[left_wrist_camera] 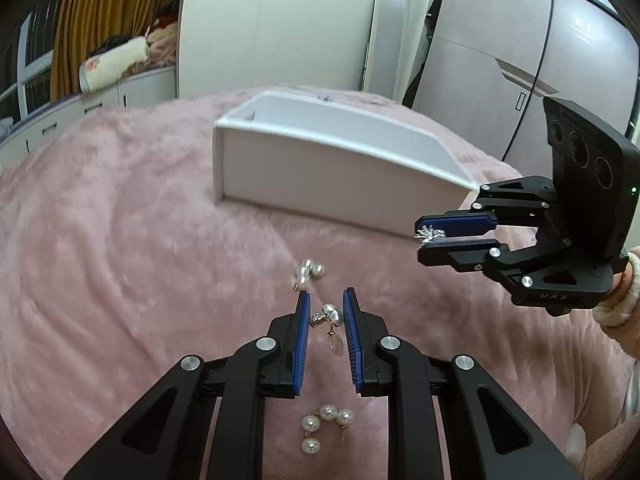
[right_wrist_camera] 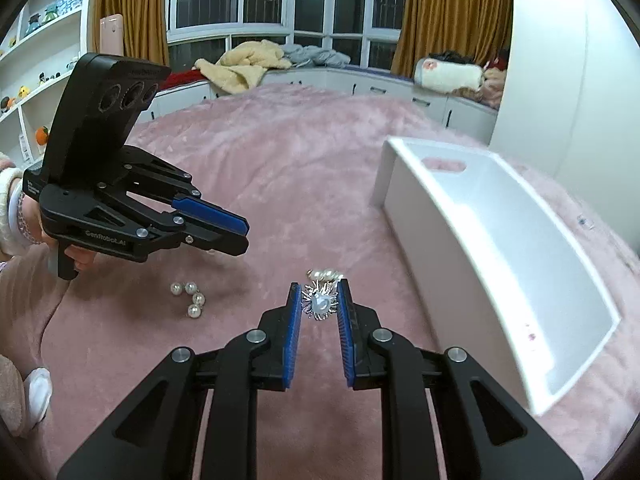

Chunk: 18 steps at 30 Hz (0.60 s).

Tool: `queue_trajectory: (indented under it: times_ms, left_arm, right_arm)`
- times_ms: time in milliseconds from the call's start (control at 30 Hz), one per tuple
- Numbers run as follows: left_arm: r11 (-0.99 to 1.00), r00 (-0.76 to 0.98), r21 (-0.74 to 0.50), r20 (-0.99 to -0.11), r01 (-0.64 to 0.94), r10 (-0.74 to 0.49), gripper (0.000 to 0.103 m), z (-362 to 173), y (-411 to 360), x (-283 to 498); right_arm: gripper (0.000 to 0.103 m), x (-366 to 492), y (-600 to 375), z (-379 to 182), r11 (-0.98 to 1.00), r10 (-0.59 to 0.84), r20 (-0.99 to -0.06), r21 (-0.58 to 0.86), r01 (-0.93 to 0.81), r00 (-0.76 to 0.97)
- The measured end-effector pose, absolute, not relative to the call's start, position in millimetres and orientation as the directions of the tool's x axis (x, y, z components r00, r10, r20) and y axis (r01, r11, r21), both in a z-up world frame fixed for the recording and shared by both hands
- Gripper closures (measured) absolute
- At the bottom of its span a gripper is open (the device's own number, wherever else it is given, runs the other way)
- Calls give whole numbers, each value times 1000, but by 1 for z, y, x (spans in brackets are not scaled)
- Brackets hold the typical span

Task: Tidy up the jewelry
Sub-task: 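Carry the pearl earring and flower brooch over the white box with both tools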

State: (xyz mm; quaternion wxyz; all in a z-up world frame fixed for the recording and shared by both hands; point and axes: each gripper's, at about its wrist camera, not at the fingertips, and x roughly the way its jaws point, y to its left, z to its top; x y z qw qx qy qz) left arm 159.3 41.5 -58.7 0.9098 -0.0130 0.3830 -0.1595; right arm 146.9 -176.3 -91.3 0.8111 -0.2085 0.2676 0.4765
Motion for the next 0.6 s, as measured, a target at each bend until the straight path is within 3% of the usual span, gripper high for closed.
queue_trajectory:
  times_ms: [600]
  left_arm:
    - [949, 748, -93, -595, 300, -295, 81, 32, -19, 157]
  right_arm:
    - [85, 118, -248, 5, 594, 654, -478, -154, -790, 586]
